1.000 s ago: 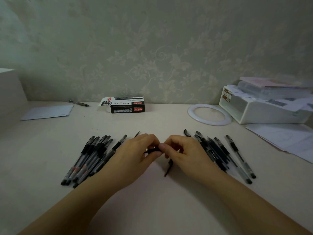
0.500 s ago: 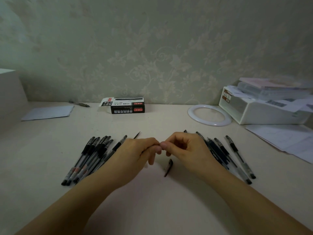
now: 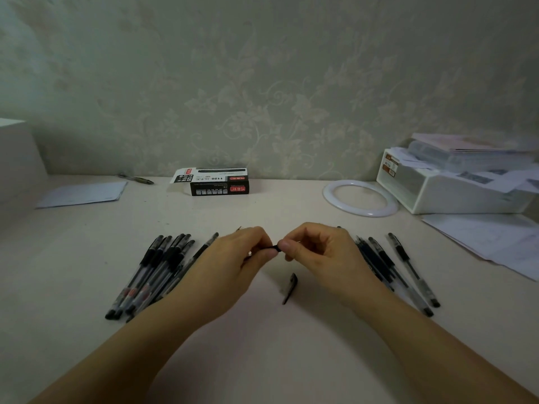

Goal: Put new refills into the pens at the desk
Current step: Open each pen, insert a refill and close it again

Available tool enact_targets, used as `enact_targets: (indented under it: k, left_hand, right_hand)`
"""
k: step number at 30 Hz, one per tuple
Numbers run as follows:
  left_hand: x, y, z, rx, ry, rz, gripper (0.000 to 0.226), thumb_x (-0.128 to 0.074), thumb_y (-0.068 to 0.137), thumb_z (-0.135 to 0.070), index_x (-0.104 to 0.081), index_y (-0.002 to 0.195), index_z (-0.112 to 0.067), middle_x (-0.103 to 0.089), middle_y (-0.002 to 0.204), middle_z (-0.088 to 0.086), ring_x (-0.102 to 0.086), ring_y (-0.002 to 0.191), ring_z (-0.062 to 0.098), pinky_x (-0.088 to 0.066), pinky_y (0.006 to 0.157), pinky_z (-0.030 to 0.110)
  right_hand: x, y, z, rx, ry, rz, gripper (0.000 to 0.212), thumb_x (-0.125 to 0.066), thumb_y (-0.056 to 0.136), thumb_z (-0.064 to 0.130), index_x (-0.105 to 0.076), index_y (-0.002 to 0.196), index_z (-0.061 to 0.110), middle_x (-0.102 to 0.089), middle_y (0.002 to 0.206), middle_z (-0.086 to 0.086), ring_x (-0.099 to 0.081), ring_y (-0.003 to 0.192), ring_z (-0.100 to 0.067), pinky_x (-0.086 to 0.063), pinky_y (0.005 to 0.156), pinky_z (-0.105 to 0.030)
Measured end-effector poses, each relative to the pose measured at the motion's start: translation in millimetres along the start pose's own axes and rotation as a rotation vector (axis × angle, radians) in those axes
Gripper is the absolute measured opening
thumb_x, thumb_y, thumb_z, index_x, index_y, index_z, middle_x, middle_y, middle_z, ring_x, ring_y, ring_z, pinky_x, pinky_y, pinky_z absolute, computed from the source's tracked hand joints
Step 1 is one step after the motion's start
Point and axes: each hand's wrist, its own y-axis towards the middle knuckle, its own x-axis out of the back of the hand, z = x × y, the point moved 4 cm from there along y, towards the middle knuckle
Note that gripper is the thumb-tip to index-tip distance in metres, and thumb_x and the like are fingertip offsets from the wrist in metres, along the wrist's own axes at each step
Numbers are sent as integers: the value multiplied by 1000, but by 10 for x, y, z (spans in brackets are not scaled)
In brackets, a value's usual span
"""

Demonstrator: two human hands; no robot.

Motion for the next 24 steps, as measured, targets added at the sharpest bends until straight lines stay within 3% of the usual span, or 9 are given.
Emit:
enact_targets:
  k: [3,9,13,16,19,22,24]
  left_hand:
    - [-3,-1,6,0,12,-2,24,-41,92,-44,-57,87,-27,-53,68,-12,-51,71,8,-38,58,20]
    - [9,-1,6,24,10,-10,18,-47,94,-38,-58,87,-26,-51,67,-15,-51,73,-1,-37,63,9]
    - [17,-7,-11,15,-5,-3,24,-44,92,-42,-61,89,-24,-55,71,-17,-54,75,-1,-39,64,8]
    - [13,-15,-23,-5,6,-6,21,-48,93,-39,-61,88,-23,-54,69,-18,-54,74,-3,-38,64,6]
    - [5,-12,-19,-6,17,0,23,-46,93,-40,-61,87,-23,-53,67,-17,-53,73,-4,-37,63,6]
    - [11,-10,6,11,12,-8,23,-45,93,-41,-60,87,-24,-54,67,-15,-53,74,-1,-38,63,7]
    - [13,-12,12,19,4,-10,23,-46,93,-41,-60,87,-24,-54,67,-15,-53,73,-1,-38,63,7]
  right_hand:
    - [5,-7,33,12,67,11,3,-74,86,14,-75,87,16,-74,80,3,-68,77,-9,-53,75,-17]
    - [9,-15,49,-3,113,24,12,-73,85,5,-77,91,15,-76,87,1,-70,84,-14,-55,81,-19]
    - [8,-4,31,-32,52,6,17,-74,85,29,-73,101,25,-73,93,8,-68,85,-6,-53,79,-15]
    - [6,-2,-6,-59,-47,2,24,-64,88,44,-73,87,21,-73,78,10,-64,72,3,-48,70,-10]
    - [9,-10,-15,-68,-40,31,20,-66,90,36,-73,82,19,-72,71,8,-62,67,4,-48,68,-10]
    - [22,5,6,-31,-42,36,4,-70,89,23,-74,89,24,-74,83,9,-68,81,-5,-53,75,-15]
    - [16,4,8,-29,-36,41,8,-71,89,22,-73,94,28,-74,93,10,-68,87,-9,-53,77,-17]
